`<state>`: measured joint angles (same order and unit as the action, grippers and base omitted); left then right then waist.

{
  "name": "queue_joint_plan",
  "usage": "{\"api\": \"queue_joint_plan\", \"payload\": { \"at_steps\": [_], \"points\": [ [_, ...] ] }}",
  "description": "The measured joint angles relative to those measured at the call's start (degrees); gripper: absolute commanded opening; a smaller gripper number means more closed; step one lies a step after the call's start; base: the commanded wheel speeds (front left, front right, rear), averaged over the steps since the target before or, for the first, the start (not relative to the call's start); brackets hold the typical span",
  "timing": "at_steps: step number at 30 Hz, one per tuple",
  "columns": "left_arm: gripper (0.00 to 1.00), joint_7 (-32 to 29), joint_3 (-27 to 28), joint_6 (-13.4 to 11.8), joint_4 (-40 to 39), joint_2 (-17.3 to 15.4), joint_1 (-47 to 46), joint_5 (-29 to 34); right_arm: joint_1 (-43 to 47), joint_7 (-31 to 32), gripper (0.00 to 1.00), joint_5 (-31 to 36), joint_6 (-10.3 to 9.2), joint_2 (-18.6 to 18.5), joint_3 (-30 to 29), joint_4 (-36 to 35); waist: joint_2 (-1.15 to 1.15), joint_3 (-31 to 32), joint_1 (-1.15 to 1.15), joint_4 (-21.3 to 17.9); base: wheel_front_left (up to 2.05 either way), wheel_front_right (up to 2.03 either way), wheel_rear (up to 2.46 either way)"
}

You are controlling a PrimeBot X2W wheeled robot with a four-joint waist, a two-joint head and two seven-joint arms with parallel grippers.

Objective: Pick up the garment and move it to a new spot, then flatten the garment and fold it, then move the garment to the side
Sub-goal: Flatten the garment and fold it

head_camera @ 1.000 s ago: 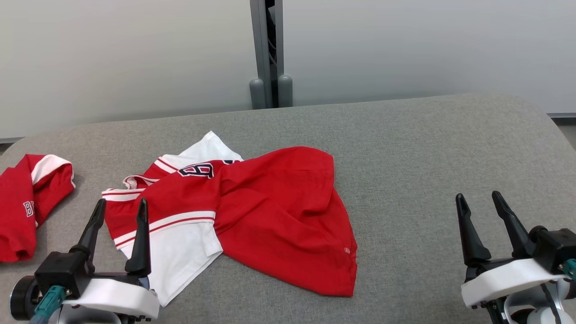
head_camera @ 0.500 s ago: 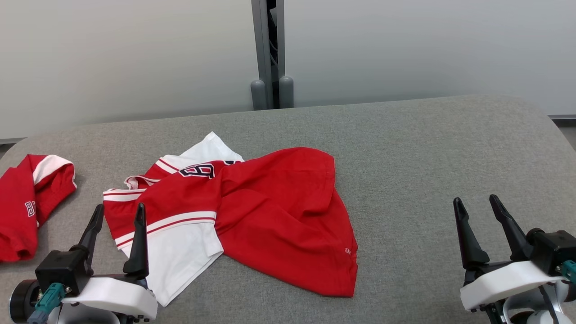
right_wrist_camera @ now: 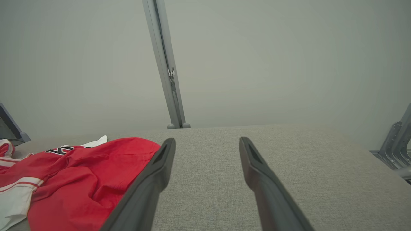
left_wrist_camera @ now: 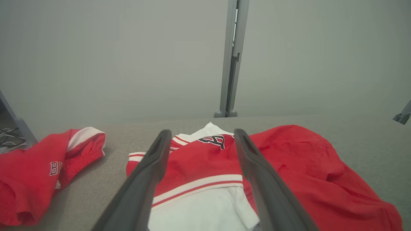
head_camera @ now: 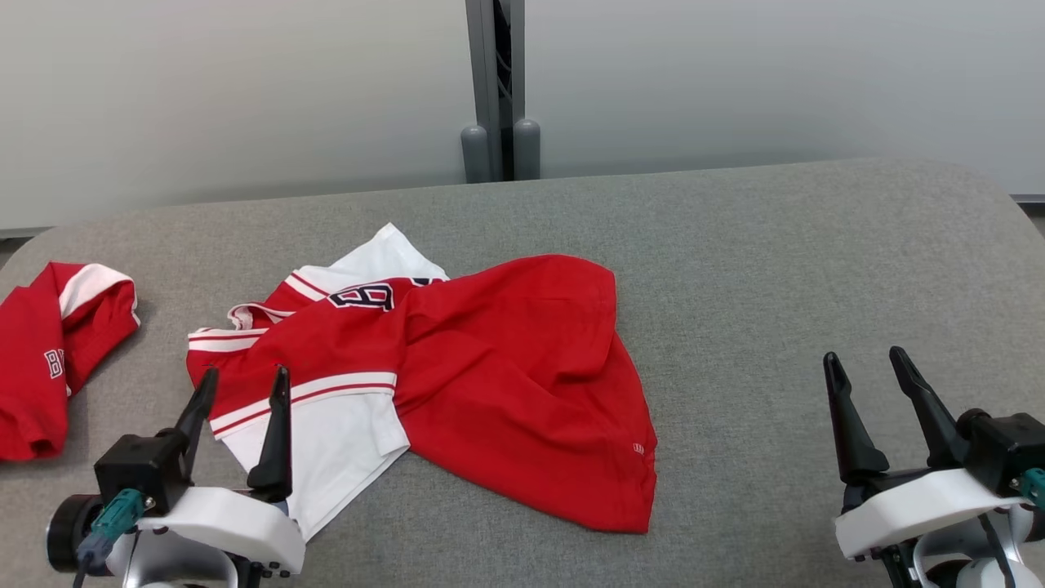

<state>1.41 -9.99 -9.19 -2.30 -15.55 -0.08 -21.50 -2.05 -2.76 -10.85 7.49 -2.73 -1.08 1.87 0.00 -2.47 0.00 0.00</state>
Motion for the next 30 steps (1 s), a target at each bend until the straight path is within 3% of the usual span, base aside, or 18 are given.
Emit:
{"api": "queue_joint_plan", "payload": {
  "at_steps": [6,21,22,23,24,30],
  "points": [
    [1.00,-4.01,-2.11,1.65,6.81,2.01,-0.15,-3.48,-1.27,0.24,1.00,0.04,0.00,0.02,1.52,-0.02,0.00,-2.99,0.00,0.72,0.00,0.00,0.00],
    [0.98,-6.10,-1.25,4.57,20.34,5.39,-0.90,-10.99,-4.61,-0.38,1.00,0.20,0.00,-0.03,3.28,2.21,0.00,-8.93,0.00,2.13,0.00,0.00,0.00],
    [0.52,-6.10,-1.30,4.70,20.63,5.43,-1.32,-11.01,-4.77,-0.42,1.00,0.23,0.00,0.00,3.26,2.29,0.00,-9.13,0.00,2.25,0.00,0.00,0.00],
    [0.16,-6.00,-1.31,5.03,20.91,5.46,-1.72,-11.02,-4.95,-0.62,1.00,0.22,0.00,0.01,3.27,2.43,0.00,-9.33,0.00,2.37,0.00,0.00,0.00],
    [0.00,-5.82,-1.33,5.14,21.19,5.46,-1.97,-11.06,-5.16,-0.63,1.00,0.14,0.00,0.01,3.24,2.74,0.00,-9.48,0.00,2.50,0.00,0.00,0.00],
    [0.00,-4.59,-2.11,6.11,21.57,5.58,-3.56,-11.10,-9.51,-1.46,1.00,-2.22,-0.01,-0.07,2.63,6.19,0.00,-10.45,0.00,3.38,0.00,0.00,0.00]
  ]
}}
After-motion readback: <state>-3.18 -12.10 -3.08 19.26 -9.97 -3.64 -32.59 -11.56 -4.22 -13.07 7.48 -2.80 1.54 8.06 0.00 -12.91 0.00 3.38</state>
